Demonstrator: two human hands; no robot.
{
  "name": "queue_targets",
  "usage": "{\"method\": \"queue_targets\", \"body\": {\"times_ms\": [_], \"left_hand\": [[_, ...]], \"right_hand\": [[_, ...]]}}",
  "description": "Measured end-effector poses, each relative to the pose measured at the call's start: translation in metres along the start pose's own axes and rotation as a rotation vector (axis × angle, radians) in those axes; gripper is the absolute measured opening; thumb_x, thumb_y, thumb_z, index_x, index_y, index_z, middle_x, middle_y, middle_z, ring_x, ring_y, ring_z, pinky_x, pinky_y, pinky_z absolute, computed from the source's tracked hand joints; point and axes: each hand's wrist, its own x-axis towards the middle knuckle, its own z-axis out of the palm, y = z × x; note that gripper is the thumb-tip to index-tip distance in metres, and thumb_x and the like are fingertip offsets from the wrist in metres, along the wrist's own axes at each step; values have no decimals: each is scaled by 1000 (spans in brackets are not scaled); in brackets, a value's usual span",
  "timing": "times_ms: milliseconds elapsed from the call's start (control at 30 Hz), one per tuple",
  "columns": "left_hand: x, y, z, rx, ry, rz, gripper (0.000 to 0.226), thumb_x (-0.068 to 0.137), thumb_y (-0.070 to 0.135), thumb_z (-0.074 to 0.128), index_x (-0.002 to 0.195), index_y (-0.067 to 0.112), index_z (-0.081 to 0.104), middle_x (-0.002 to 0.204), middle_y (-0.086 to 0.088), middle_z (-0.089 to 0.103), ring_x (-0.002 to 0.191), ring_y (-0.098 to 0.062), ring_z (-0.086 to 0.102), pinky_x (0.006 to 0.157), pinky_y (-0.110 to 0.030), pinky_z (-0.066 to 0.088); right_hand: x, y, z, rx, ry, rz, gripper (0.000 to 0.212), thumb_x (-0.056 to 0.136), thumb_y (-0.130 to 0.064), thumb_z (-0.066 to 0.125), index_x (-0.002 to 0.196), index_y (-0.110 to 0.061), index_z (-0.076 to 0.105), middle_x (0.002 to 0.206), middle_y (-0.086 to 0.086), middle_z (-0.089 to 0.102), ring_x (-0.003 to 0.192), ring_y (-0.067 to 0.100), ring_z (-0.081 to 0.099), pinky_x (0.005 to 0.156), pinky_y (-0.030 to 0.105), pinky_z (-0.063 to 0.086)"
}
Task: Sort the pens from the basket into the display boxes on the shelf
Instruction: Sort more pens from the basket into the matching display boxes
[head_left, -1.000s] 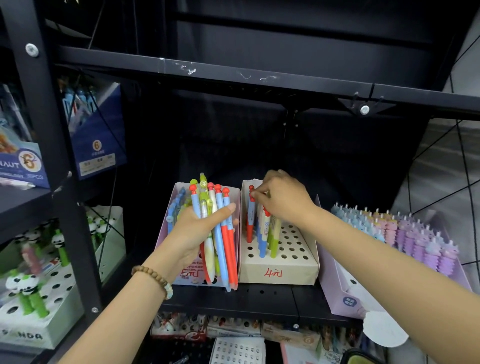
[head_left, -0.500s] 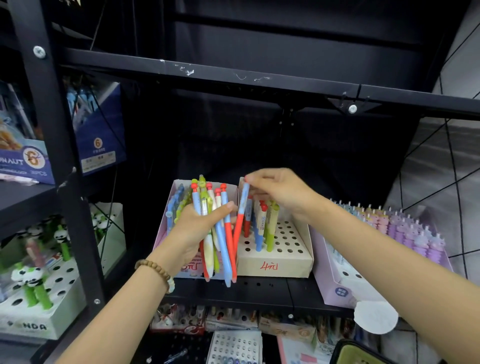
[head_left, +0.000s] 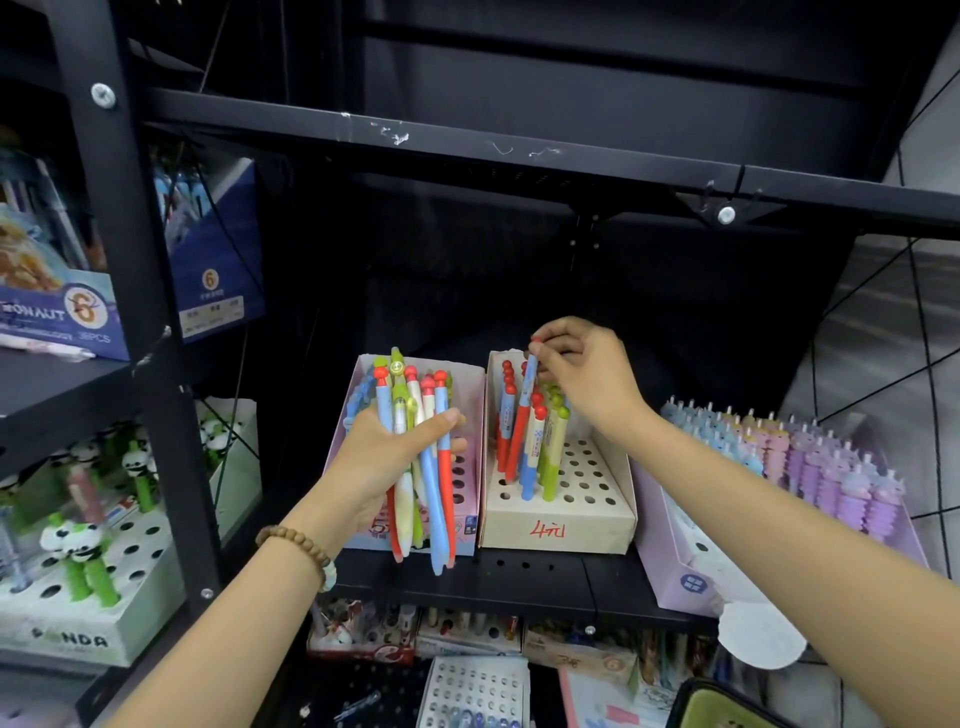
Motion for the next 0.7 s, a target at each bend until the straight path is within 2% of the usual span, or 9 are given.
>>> {"method": "queue_targets", "body": {"times_ms": [333, 533, 633, 700], "left_hand": [[3, -1, 5, -4, 22, 10, 21, 78, 19, 73, 96, 8, 68, 87, -4, 76, 81, -20, 73, 61, -23, 57], [4, -1, 7, -5, 15, 17, 24, 77, 20, 73, 98, 9, 67, 88, -4, 76, 80, -20, 73, 60, -23, 56], [5, -1, 8, -19, 15, 17, 20, 78, 19, 73, 95, 11, 68, 88, -5, 75, 81, -21, 73, 60, -23, 56], [5, -2, 8, -16, 10, 18, 17, 78, 19, 73, 93, 13, 68, 89, -5, 75, 81, -21, 73, 61, -24, 57]], "right_hand": [[1, 5, 4, -2, 9, -7, 6, 92, -16, 60, 97, -16, 62, 92, 2, 68, 86, 14, 68, 81, 34, 57], [5, 2, 1, -47, -35, -40, 6, 90, -16, 63, 95, -17, 61, 88, 0, 68, 83, 11, 68, 76, 23, 56], [3, 3, 1, -78, -36, -48, 6, 89, -15, 63, 95, -17, 61, 88, -1, 68, 83, 10, 67, 76, 21, 56], [-3, 6, 2, -97, -94, -31, 4, 87, -16, 66, 90, -17, 64, 86, -2, 69, 81, 11, 67, 75, 23, 57]]}}
